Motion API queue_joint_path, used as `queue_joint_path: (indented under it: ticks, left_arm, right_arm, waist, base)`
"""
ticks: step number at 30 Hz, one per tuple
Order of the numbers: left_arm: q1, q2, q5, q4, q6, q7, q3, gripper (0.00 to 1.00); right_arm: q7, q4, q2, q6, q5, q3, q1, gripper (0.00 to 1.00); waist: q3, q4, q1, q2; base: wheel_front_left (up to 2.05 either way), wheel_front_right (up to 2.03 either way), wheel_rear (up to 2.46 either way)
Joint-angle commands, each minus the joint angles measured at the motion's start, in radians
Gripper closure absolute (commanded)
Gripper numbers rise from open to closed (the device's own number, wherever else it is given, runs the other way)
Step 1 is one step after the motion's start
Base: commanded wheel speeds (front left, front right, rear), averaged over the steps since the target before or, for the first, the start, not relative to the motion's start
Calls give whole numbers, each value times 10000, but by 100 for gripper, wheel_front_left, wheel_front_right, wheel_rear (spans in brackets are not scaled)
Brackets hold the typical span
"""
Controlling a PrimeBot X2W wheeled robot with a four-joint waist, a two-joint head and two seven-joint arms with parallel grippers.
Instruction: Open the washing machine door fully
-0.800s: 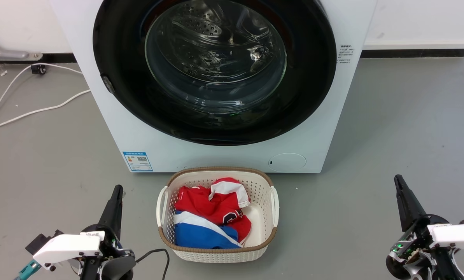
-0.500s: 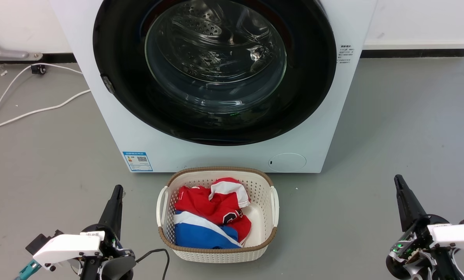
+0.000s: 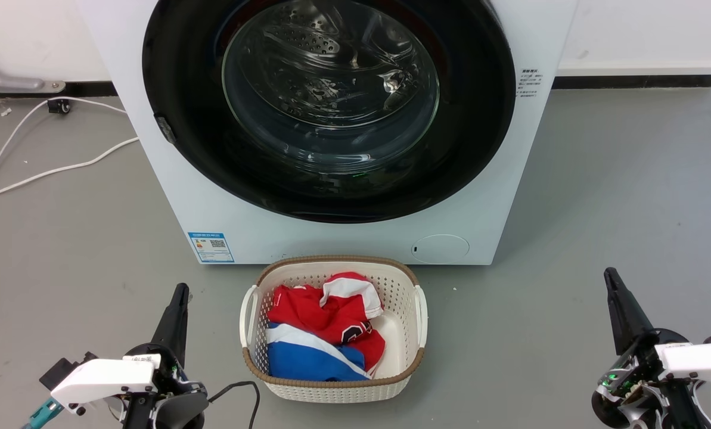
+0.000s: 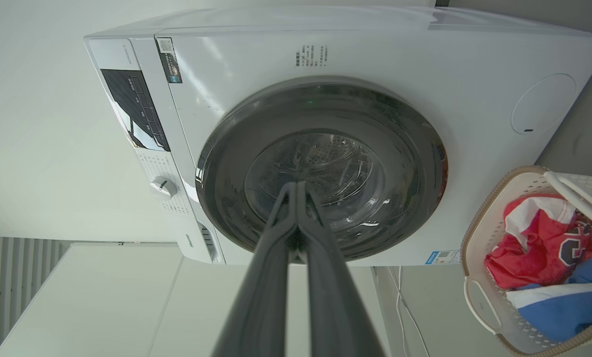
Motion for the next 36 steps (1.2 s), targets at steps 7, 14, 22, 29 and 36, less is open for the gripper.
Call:
queue_joint_path:
  ticks: [7, 14, 22, 29, 36]
  left_arm:
    - [164, -36, 11, 203, 9, -44, -107, 0]
    - [89, -35, 110, 33, 6, -406, -632, 0]
    - [-8, 10, 776, -236, 3, -791, -1158, 0]
    - [-33, 17, 2270, -394, 0, -1090, -1369, 0]
    - [-50, -10, 3931, -526, -2, -1368, -1506, 0]
  right_arm:
    - [-34, 161, 24, -2, -15, 23, 198, 0]
    - [-318, -197, 24, 0, -155, 213, 358, 0]
    - [-729, -522, -95, 2, -601, 468, 493, 0]
    - [-1062, -675, -261, 4, -1711, 534, 589, 0]
    - [-1338, -831, -267, 6, -3560, 450, 650, 0]
  waist:
    - [2, -2, 0, -1]
    - [9, -9, 0, -1]
    - [12, -12, 0, -1]
    - [-1, -16, 0, -1]
    - [-23, -26, 0, -1]
  base:
    - [0, 0, 0]
    - [0, 0, 0]
    - [0, 0, 0]
    - [0, 0, 0]
    - [0, 0, 0]
